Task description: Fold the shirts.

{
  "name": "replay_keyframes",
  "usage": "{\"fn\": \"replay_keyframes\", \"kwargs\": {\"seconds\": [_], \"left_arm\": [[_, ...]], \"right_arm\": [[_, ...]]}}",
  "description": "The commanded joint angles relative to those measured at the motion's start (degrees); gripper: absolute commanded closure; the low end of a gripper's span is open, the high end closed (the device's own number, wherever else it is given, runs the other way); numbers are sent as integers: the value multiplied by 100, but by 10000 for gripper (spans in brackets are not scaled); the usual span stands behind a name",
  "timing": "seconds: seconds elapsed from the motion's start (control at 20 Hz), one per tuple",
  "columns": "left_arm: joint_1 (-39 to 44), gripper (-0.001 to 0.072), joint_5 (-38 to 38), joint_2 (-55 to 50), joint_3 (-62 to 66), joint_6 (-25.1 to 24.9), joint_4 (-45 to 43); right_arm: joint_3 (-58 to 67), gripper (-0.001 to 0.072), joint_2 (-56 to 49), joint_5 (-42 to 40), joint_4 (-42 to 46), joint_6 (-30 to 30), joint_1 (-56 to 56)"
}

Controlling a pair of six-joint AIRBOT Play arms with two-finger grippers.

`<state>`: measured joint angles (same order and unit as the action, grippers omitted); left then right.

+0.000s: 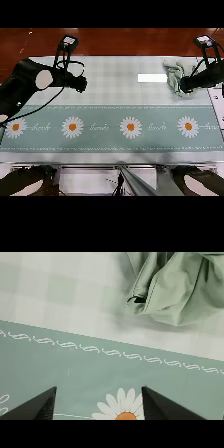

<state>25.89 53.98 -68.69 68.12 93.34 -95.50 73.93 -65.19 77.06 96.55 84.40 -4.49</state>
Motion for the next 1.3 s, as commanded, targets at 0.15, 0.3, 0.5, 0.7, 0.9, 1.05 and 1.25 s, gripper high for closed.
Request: {"fn": "replay_keyframes", "kwargs": {"seconds": [0.15, 0.3, 0.5, 0.7, 0.9, 1.05, 1.25], "left_arm": [[-4, 77, 0, 0, 2, -2, 0], [-4, 77, 0, 0, 2, -2, -2], [-4, 77, -2, 0, 2, -2, 0], [-4, 77, -2, 0, 2, -2, 0], [-4, 77, -531, -72, 0, -2, 0], [0, 77, -848, -146, -4, 0, 2], [20, 77, -831, -146, -4, -2, 0]], "right_arm": [[4, 113, 0, 2, -2, 0, -2], [4, 113, 0, 2, -2, 0, -2], [4, 113, 0, 2, -2, 0, -2], [2, 113, 0, -942, 2, -236, -2], [4, 113, 0, -3727, -170, -166, -2], [4, 113, 2, -5648, -197, -131, -2], [4, 134, 63, -6358, -450, -46, 15]]}}
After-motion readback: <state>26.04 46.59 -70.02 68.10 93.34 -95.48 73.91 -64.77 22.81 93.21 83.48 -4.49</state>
